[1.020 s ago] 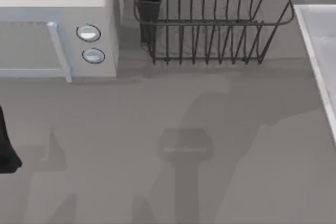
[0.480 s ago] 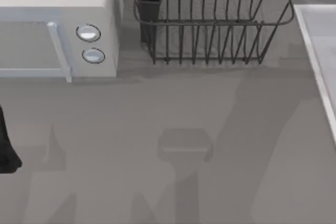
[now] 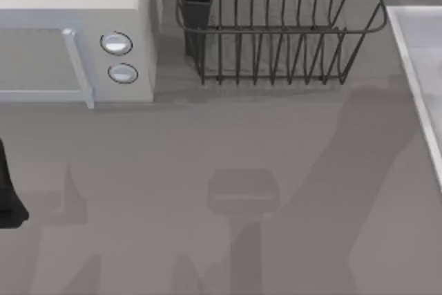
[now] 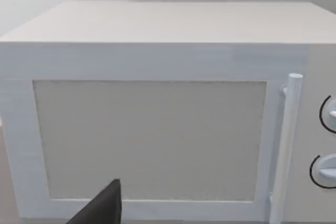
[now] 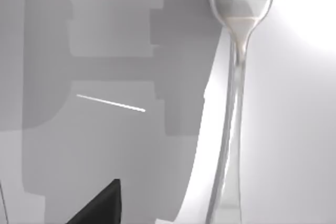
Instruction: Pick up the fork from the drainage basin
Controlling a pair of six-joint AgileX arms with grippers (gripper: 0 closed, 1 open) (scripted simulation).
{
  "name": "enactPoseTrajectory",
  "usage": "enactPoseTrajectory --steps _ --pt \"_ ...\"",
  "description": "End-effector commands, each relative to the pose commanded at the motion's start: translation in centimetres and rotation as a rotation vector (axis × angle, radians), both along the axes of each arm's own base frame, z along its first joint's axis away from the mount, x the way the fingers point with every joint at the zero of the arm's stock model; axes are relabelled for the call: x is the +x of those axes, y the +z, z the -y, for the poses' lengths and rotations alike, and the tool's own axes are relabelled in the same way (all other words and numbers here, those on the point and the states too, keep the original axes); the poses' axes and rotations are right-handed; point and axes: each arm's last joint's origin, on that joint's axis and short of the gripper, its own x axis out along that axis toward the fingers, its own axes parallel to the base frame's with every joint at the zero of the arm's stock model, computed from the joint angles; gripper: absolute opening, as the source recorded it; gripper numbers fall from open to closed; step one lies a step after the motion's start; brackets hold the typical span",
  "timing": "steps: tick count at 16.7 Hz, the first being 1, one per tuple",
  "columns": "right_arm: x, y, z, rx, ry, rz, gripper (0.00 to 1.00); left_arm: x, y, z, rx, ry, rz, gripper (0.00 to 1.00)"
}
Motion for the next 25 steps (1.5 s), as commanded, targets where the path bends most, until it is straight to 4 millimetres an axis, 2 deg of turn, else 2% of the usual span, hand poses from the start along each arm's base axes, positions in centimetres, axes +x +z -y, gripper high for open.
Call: enactPoseTrajectory --steps 4,6,8,11,24,25 --pt "0.2 -6.8 0.2 -0.006 -0.002 0.022 1.00 0.0 0.0 0.0 0.000 0.000 0.000 1.00" --pt "-0.2 -9.4 0.1 -0.003 -0.003 0.013 1.00 0.0 0.0 0.0 0.000 0.000 0.000 1.00" --pt "-0.5 -10.6 0.1 -0.001 -0.004 0.005 1.00 0.0 0.0 0.0 0.000 0.000 0.000 1.00" --pt "-0.5 -10.6 0.1 -0.001 -0.004 0.005 1.00 0.0 0.0 0.0 0.000 0.000 0.000 1.00" --pt "-0.5 -10.6 0.1 -0.001 -0.004 0.005 0.02 0.0 0.0 0.0 0.000 0.000 0.000 1.00" --pt "-0.5 -10.6 0.1 -0.001 -0.004 0.005 0.00 0.0 0.0 0.0 0.000 0.000 0.000 1.00"
